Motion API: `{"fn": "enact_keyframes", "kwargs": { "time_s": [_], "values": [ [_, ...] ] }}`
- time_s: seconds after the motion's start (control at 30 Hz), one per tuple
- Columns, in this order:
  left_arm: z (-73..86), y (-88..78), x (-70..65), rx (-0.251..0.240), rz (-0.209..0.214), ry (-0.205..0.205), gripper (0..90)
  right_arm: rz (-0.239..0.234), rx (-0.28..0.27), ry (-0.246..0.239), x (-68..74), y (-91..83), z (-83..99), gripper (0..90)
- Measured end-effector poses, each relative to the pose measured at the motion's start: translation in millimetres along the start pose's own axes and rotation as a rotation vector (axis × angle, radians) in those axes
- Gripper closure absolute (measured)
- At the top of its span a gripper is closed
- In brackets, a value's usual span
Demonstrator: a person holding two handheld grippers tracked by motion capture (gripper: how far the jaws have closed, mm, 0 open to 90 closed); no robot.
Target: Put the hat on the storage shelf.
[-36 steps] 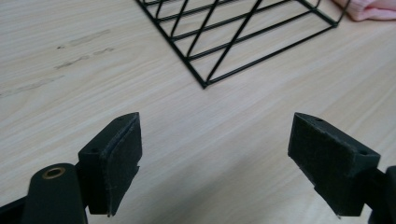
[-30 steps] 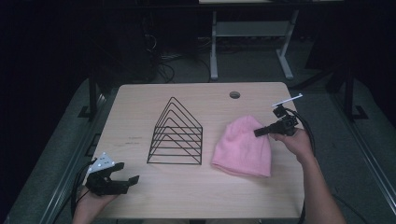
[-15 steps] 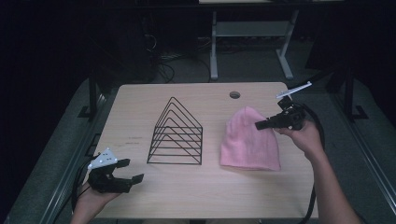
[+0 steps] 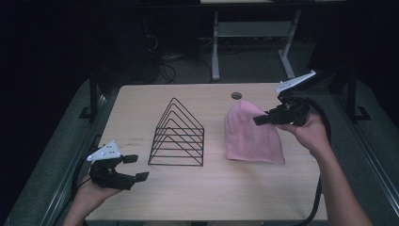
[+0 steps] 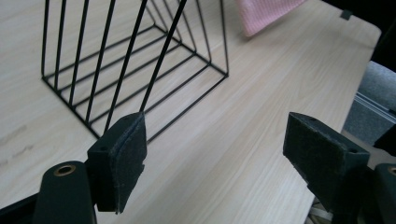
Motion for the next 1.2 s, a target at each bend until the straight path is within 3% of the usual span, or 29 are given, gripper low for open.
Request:
{"fn": "enact_keyframes", "kwargs": {
  "time_s": [0.13,0.6,1.2],
  "values": [
    [-19.0,-2.4,-2.3,-0.004,0.033,0.023,21.7,0.003,-0.030,-0.034,9.7,-12.2,-15.8,77.4],
    [-52.5,-2.6,0.8,0.015,0.073,0.050,22.6,-0.010,-0.089,-0.103,25.2,-36.6,-58.3,77.3],
    [-88.1,-11.0,10.0,0.019,0.094,0.063,23.3,-0.045,-0.134,-0.204,52.2,-41.6,-122.7,77.3]
  ]
}}
Point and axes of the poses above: each handheld gripper's, and its own axes: y roughly forward along the jaws, z roughly out of its underside, x roughly to its left, the point moved 4 cm from there along y, roughly forward along the jaws, and after that the axes turned 10 degrees about z, right-handed, at the moved point
